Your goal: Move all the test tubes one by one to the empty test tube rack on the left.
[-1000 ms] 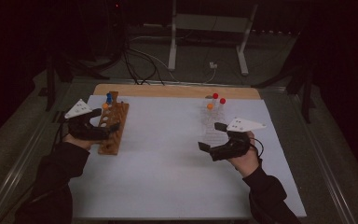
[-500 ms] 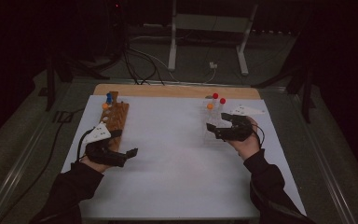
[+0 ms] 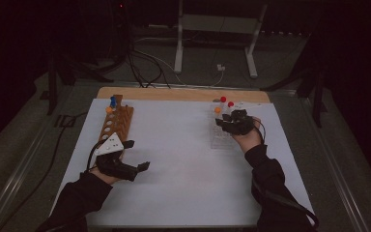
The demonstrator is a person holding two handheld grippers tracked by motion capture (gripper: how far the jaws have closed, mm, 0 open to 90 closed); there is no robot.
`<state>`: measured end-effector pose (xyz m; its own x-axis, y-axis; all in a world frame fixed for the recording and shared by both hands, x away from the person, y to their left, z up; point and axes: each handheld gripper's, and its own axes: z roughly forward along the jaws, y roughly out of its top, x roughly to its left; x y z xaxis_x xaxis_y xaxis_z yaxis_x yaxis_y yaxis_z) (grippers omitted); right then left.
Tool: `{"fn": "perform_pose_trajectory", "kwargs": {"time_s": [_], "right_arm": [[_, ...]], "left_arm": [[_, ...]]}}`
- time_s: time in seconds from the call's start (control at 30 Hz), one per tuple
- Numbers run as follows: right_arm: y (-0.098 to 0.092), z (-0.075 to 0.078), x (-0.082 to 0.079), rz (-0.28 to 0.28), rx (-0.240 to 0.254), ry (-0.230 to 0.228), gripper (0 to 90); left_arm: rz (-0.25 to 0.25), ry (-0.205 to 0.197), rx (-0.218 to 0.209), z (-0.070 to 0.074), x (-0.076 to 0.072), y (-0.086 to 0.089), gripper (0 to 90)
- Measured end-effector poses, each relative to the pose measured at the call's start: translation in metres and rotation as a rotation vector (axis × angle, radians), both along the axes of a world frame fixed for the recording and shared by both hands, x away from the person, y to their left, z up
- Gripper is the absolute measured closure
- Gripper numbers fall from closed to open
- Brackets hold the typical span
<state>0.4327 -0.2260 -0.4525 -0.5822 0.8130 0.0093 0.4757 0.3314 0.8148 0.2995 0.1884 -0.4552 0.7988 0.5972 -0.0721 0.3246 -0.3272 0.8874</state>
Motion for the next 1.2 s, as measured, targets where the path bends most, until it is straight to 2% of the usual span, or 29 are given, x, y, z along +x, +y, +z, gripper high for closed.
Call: {"fn": "perform_pose_trajectory", "kwargs": {"time_s": [0.17, 0.53, 0.67, 0.83, 0.97, 1.2], "right_arm": [[0.002, -0.004, 0.011, -0.016, -0.007, 0.023, 61.7], [0.012, -0.006, 0.022, -0.010, -0.049, 0.032, 68.0], [0.015, -0.008, 0.023, -0.026, -0.071, 0.035, 73.9], [0.013, -0.006, 0.024, -0.026, -0.064, 0.038, 75.1], [0.012, 0.001, 0.022, -0.027, -0.055, 0.029, 75.3], [0.012, 0.007, 0.019, -0.023, -0.065, 0.019, 75.3]], "left_arm": [[-0.002, 0.003, 0.000, -0.001, 0.001, 0.001, 1.9], [-0.003, 0.012, 0.005, -0.002, 0.002, 0.001, 1.9], [-0.001, 0.012, 0.007, -0.003, 0.002, 0.001, 1.9], [0.000, 0.018, 0.008, -0.004, 0.003, 0.001, 1.9], [-0.003, 0.023, 0.005, -0.004, 0.004, 0.001, 1.9], [-0.001, 0.025, 0.003, -0.005, 0.004, 0.001, 1.9]]}}
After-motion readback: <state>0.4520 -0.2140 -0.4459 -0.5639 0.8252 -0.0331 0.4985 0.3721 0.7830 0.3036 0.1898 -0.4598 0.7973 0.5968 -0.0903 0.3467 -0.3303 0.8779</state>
